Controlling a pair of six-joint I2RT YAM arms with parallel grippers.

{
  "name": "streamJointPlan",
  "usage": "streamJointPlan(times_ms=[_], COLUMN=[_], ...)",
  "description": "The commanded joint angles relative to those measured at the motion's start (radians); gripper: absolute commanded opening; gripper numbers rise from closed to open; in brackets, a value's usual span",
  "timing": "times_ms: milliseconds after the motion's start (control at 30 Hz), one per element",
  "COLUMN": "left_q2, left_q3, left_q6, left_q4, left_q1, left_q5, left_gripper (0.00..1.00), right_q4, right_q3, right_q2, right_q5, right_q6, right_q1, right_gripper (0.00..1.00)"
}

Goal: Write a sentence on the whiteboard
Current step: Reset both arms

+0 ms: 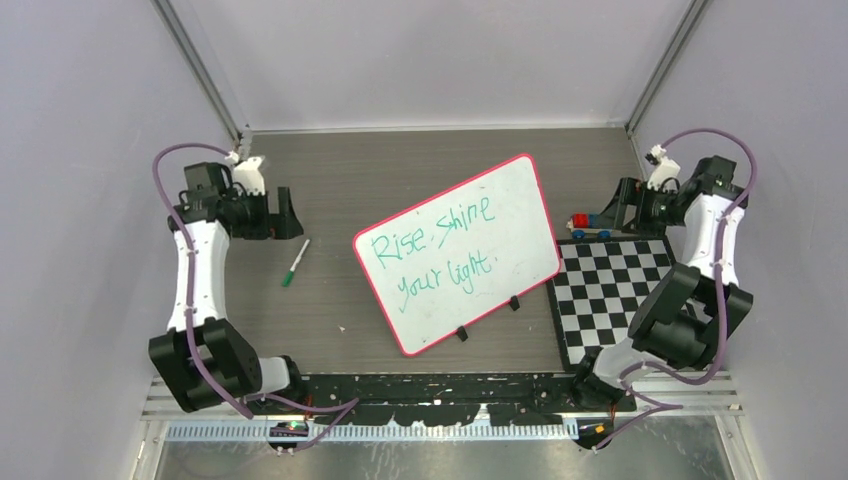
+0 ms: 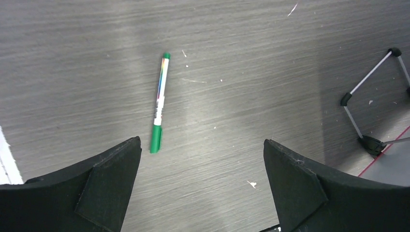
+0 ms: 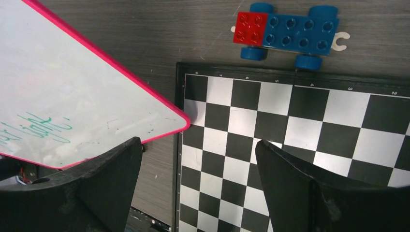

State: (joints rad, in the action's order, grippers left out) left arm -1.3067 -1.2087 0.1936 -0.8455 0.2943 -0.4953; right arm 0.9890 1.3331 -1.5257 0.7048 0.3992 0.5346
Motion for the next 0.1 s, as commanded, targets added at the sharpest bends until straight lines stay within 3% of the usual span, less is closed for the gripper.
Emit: streamJointPlan(times_ms=[0, 67], left_q2=[0.038, 0.051], left_q3=[0.023, 0.035], left_q6=[-0.04, -0.059], left_q4=[0.051, 0.076], left_q1=[-0.003, -0.002], left_q5=[0.003, 0.025], left_gripper=[1.0, 1.0], right_q4=[-0.049, -0.05], right_q3=[-0.025, -0.03], right_q2=[0.028, 0.039], right_q5=[-0.022, -0.014], right_q6=[0.028, 0.025], right_q1=[0.001, 0.001], right_gripper=[0.91, 0.91])
